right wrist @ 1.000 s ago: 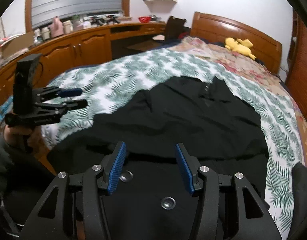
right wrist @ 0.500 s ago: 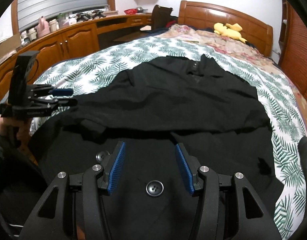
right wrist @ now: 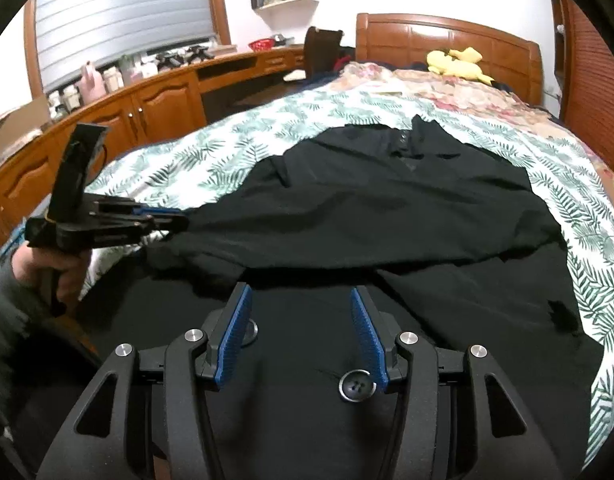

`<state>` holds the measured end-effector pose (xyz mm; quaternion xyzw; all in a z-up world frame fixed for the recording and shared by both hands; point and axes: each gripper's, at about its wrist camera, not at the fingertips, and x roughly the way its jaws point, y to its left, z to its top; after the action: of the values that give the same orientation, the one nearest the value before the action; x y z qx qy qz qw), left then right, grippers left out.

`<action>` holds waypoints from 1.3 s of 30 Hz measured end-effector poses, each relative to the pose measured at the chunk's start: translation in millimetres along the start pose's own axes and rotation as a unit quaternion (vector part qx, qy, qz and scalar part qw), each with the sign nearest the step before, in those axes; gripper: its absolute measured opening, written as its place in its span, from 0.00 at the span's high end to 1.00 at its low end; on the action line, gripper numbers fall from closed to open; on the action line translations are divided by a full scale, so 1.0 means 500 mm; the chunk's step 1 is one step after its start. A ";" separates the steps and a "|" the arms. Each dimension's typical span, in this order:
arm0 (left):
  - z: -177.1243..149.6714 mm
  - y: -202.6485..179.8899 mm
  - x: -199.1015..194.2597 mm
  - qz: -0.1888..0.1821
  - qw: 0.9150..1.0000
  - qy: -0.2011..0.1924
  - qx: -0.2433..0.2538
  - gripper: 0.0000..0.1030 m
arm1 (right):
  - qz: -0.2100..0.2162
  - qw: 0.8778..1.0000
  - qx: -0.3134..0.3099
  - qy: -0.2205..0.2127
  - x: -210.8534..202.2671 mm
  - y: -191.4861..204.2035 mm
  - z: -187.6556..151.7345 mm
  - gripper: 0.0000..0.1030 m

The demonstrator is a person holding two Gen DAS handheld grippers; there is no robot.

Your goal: Fold large clothes

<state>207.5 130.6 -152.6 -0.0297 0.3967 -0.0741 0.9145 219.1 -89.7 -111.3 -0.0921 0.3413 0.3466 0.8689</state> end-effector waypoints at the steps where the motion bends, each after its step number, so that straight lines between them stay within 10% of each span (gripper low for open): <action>1: 0.002 -0.009 -0.011 -0.003 1.000 -0.004 0.006 0.99 | -0.004 1.000 -0.001 0.000 -0.002 0.002 -0.002 0.49; 19: -0.024 -0.144 -0.142 0.002 0.999 -0.039 0.027 0.99 | -0.004 0.999 -0.030 -0.013 -0.045 0.006 -0.001 0.50; 39: -0.106 -0.035 -0.139 0.048 0.997 -0.037 -0.048 0.85 | 0.068 0.994 -0.046 0.077 0.164 0.106 -0.006 0.49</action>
<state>119.9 124.9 -136.6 -0.0568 0.3664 -0.0098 0.9287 225.5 -7.4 -163.4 -0.1353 0.3962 0.4122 0.8092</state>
